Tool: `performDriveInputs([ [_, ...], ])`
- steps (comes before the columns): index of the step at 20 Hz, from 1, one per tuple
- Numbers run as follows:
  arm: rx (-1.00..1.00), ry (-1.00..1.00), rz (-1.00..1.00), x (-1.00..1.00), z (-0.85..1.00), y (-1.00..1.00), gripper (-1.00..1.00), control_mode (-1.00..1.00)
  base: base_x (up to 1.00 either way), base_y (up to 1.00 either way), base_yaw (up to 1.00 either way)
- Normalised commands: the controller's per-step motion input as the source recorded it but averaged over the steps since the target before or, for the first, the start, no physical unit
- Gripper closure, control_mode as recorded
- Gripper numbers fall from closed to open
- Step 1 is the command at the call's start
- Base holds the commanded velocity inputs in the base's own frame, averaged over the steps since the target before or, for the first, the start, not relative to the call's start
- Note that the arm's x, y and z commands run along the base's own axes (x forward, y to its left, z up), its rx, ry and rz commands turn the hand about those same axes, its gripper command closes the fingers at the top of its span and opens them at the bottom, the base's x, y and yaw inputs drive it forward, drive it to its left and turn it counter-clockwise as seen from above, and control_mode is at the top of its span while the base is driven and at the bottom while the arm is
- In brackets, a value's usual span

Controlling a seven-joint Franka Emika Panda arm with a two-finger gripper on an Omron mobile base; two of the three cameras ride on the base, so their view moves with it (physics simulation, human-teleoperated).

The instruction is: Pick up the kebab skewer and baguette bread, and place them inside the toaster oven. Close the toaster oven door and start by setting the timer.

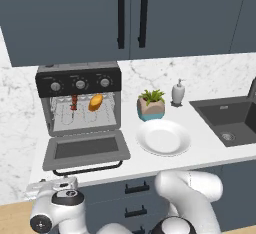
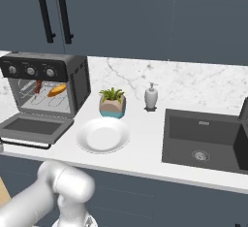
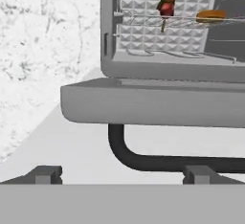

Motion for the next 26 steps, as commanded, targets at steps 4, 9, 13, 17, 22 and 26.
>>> performDriveInputs([
  [4, 0.0, -0.11, -0.01, 0.3, -0.13, 0.51, -1.0, -1.0, 0.0, 0.0, 0.0],
  [9, 0.01, -0.12, 0.0, 0.44, 0.0, 0.42, -1.0, -1.0, 0.0, 0.0, 0.0],
  [13, 0.03, -0.04, 0.0, 0.41, -0.05, 0.26, -1.0, -1.0, 0.0, 0.0, 0.0],
  [17, 0.03, 0.0, 0.0, 0.3, -0.17, 0.19, -1.0, -1.0, 0.0, 0.0, 0.0],
  [22, 0.04, -0.01, 0.0, 0.23, 0.01, 0.02, -1.0, -1.0, 0.0, 0.0, 0.0],
  [26, 0.04, 0.0, 0.0, 0.34, 0.01, -0.08, -1.0, -1.0, 0.0, 0.0, 0.0],
])
